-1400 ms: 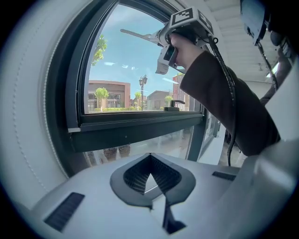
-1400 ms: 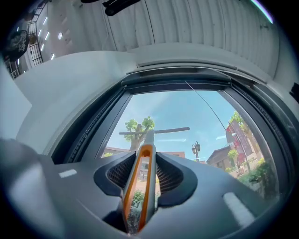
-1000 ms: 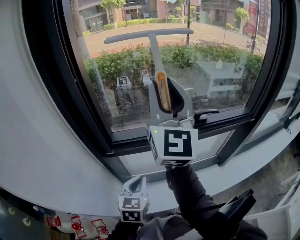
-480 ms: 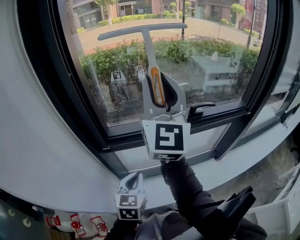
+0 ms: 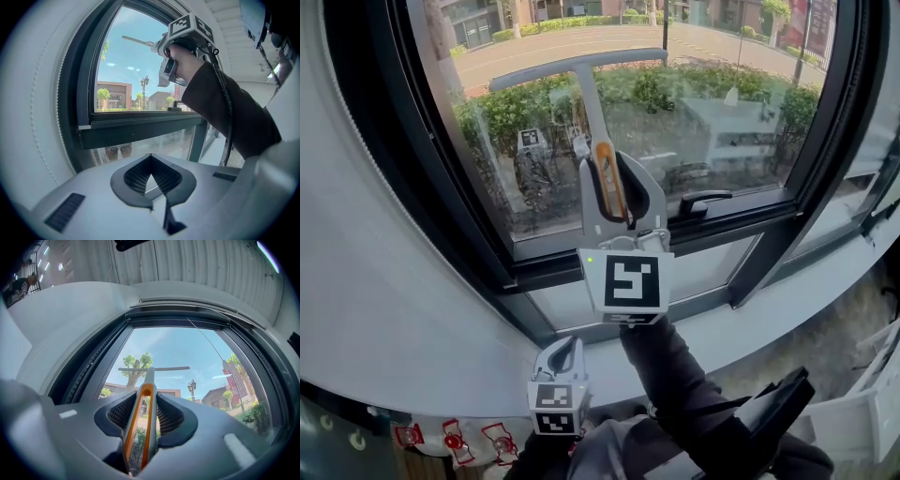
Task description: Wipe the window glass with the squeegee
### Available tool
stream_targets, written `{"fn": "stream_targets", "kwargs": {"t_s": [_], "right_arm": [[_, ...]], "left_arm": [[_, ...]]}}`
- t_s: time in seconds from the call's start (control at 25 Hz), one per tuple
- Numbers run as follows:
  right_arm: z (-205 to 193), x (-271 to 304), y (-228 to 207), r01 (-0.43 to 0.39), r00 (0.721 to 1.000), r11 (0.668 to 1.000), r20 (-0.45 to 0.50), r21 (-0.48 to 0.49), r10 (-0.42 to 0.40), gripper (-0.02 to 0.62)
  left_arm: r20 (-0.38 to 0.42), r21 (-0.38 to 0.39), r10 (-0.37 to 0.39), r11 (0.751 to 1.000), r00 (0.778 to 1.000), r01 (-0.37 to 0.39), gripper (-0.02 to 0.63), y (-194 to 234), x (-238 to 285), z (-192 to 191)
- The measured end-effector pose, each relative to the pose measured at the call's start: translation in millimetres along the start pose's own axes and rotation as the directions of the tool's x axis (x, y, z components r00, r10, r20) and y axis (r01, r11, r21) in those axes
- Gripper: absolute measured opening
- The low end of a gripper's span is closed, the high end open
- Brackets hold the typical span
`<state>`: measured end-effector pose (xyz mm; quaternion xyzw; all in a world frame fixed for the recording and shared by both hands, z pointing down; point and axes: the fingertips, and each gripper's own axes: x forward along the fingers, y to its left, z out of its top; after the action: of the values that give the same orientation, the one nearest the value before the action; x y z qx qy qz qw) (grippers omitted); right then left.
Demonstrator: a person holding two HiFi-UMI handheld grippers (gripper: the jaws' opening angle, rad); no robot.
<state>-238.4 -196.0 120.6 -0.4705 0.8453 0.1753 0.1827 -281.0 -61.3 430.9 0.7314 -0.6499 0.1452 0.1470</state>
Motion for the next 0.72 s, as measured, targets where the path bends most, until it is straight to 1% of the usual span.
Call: {"fn": "stream_targets", "kwargs": {"t_s": [0.72], "right_arm": [[-33.6,-23.5,8.6,-0.01,0.998,1.0,-0.063,0.021,0.011,0.13]], "left_arm": [[-0.026,0.017,0.02,1.0,0.999,-0.02,0.0,-0.7,-12.1,-10.0]]}}
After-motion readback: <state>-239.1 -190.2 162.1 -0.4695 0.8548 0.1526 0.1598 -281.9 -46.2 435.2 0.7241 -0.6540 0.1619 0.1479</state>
